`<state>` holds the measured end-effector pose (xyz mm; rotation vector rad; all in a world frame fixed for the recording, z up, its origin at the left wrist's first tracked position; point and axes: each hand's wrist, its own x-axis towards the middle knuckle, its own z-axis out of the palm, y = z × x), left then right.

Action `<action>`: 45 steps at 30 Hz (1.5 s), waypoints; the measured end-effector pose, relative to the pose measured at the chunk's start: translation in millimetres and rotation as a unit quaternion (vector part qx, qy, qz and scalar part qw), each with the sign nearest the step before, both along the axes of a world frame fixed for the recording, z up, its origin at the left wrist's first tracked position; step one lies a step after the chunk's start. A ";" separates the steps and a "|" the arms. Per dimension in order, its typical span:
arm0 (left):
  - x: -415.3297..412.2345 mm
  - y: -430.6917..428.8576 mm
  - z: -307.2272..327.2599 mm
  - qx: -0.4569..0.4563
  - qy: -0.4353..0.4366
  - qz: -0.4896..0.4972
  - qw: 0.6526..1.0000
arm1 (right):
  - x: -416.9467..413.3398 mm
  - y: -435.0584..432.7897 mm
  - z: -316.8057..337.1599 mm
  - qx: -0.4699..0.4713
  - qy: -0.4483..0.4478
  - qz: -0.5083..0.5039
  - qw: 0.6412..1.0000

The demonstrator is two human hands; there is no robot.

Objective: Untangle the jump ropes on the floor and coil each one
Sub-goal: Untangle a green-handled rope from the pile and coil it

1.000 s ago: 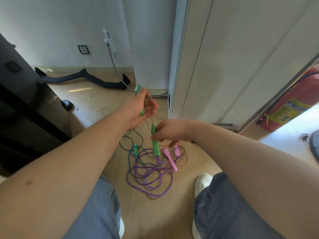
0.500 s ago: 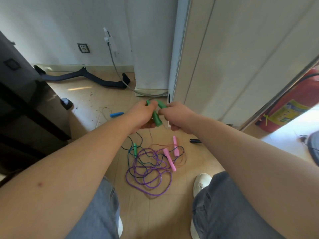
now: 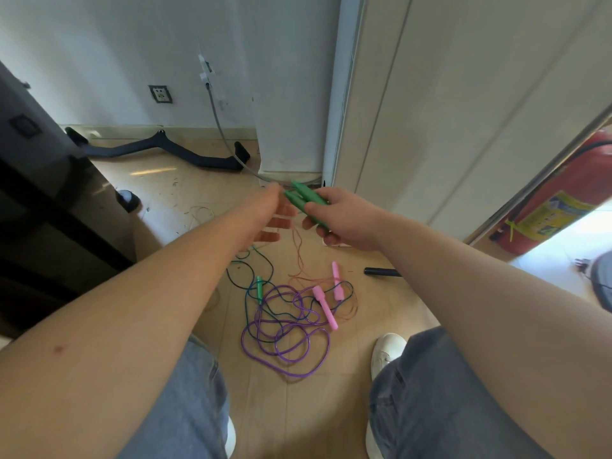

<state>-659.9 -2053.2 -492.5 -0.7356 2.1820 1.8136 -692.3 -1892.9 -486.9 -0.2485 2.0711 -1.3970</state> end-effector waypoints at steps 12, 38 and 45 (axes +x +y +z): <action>0.2 -28.3 -7.7 -0.324 0.234 -0.230 0.887 | 4.6 5.0 4.9 -0.047 -0.105 0.067 0.991; 3.1 5.8 -14.4 -0.363 0.008 -0.253 0.897 | 21.0 -19.9 17.3 0.147 0.199 0.080 0.965; 7.1 22.3 -23.7 -0.500 0.045 -0.345 0.793 | 6.0 -14.3 5.5 0.309 0.288 0.082 0.902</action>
